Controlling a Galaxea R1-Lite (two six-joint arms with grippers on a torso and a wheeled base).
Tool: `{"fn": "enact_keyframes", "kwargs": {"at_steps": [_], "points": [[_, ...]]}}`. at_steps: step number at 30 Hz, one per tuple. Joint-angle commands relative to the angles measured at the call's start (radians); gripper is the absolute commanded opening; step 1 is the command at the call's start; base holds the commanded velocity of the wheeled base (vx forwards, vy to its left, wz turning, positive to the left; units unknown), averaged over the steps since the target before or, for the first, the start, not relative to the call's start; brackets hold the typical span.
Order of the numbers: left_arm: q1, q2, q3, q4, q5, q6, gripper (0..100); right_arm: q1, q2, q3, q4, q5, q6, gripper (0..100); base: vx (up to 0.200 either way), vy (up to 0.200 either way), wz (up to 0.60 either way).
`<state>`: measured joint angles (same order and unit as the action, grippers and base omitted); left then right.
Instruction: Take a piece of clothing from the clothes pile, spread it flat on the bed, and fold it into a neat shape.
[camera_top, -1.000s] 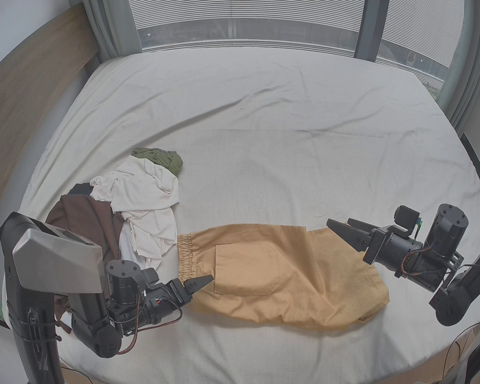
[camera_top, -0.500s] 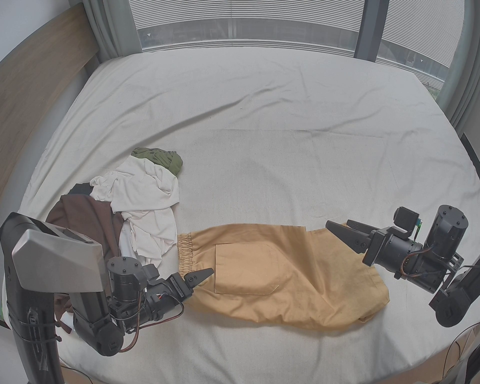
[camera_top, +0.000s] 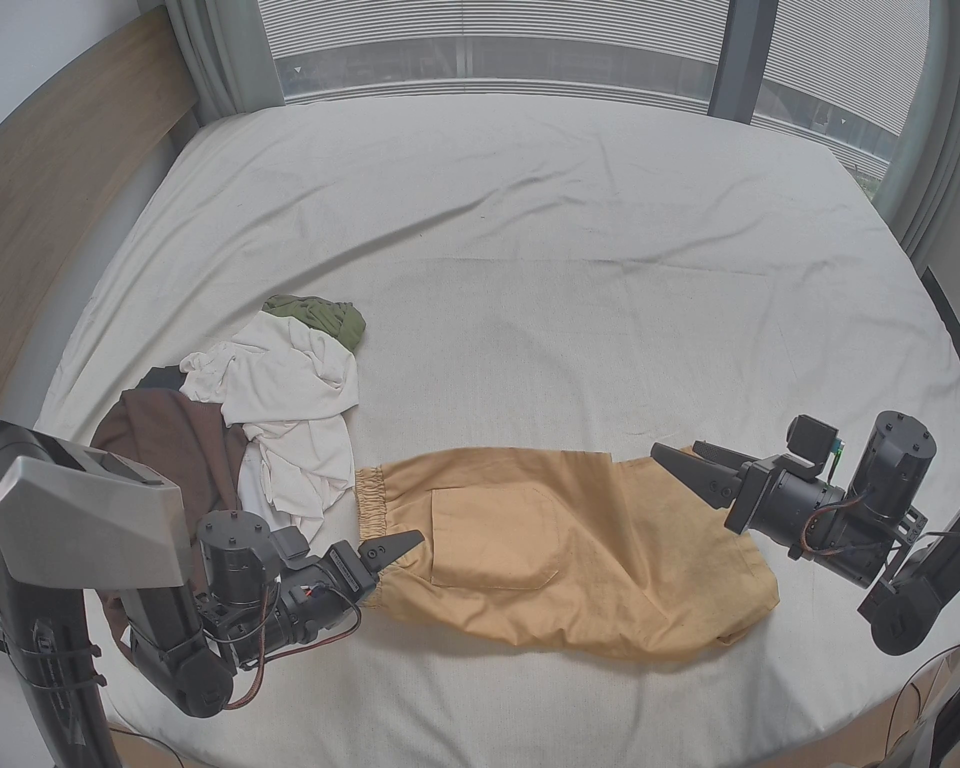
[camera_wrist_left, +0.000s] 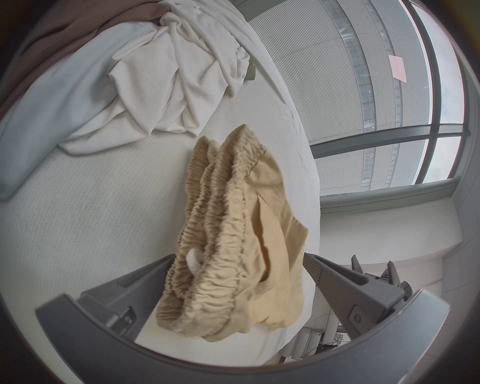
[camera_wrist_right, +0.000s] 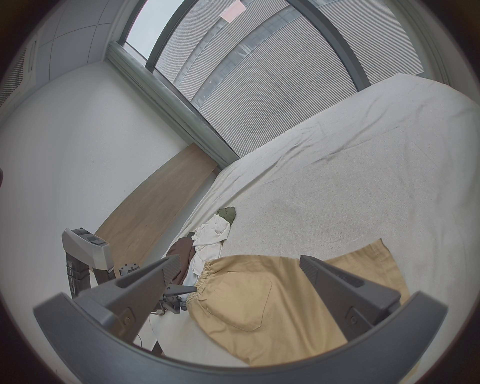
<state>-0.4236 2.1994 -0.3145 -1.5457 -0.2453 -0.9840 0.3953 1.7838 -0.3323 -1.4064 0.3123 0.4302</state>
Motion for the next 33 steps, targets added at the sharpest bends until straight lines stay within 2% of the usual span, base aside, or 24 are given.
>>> {"fn": "enact_keyframes", "kwargs": {"at_steps": [1,33], "points": [[0.003,-0.015,-0.003,-0.001,0.000,-0.001,100,0.002,0.002,0.001,0.000,0.001,-0.001,100,0.000,0.000,0.00],[0.009,0.105,-0.086,-0.001,0.014,0.011,100,0.005,0.006,0.009,-0.002,0.001,-0.001,100,0.000,0.000,0.00]]}}
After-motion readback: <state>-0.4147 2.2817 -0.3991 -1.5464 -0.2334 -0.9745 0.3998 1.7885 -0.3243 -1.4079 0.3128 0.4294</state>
